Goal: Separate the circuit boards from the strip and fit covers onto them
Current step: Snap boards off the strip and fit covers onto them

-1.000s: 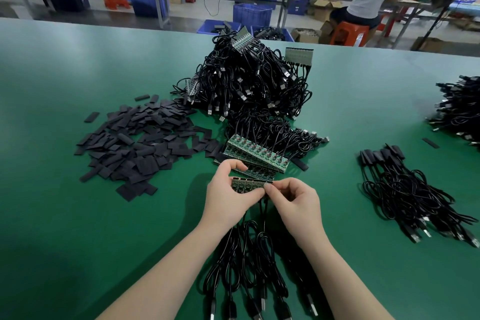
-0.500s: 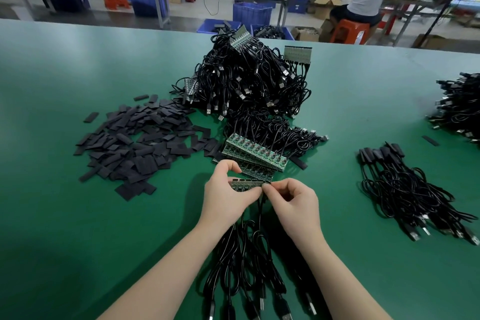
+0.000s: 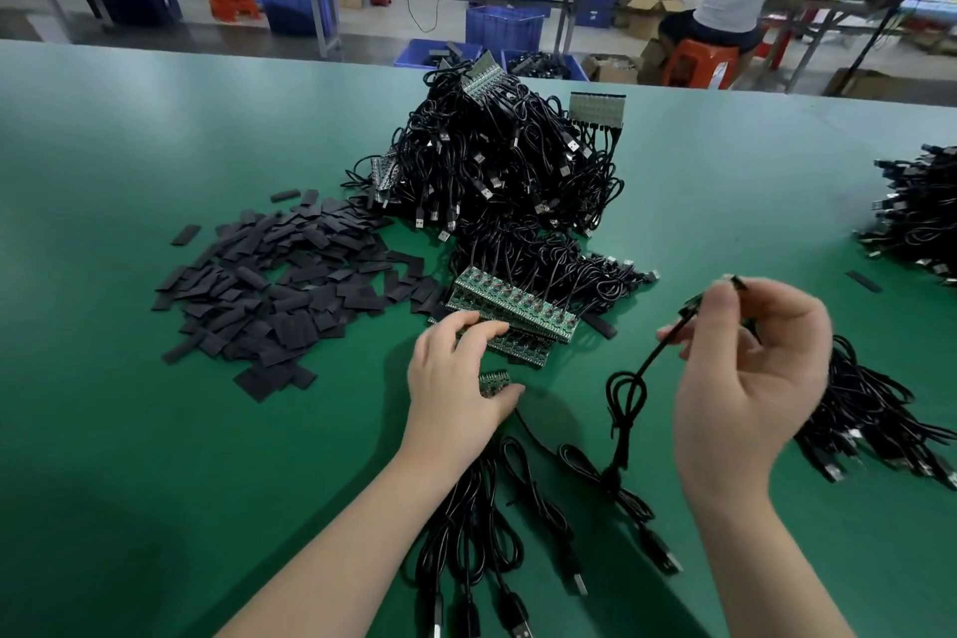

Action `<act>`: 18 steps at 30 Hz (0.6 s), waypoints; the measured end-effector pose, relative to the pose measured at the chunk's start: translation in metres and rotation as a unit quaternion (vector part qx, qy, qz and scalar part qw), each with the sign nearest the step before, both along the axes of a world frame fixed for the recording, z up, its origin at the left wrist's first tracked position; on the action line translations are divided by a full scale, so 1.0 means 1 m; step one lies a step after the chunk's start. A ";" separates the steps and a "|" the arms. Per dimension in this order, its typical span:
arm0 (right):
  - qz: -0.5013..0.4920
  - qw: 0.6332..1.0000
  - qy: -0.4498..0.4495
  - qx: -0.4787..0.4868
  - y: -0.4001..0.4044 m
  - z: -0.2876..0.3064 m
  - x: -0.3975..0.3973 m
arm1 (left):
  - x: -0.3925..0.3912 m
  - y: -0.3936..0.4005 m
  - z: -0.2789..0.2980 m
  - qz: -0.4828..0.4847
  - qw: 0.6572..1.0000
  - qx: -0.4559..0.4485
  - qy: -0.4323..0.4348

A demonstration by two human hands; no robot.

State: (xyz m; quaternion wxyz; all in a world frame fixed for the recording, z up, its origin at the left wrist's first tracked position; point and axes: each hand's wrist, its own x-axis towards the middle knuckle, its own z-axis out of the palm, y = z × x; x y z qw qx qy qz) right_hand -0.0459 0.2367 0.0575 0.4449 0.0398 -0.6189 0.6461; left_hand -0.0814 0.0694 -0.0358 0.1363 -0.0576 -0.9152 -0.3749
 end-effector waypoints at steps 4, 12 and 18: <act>0.077 0.997 -0.025 -0.017 -0.011 0.024 0.007 | -0.001 -0.003 0.014 0.021 0.993 0.083 0.076; 0.351 0.831 -0.221 -0.372 -0.035 0.011 -0.017 | -0.008 -0.057 0.048 0.047 0.924 0.340 0.170; 0.280 0.801 -0.393 -0.353 -0.040 -0.041 -0.037 | -0.001 -0.059 0.053 -0.025 0.991 0.080 0.102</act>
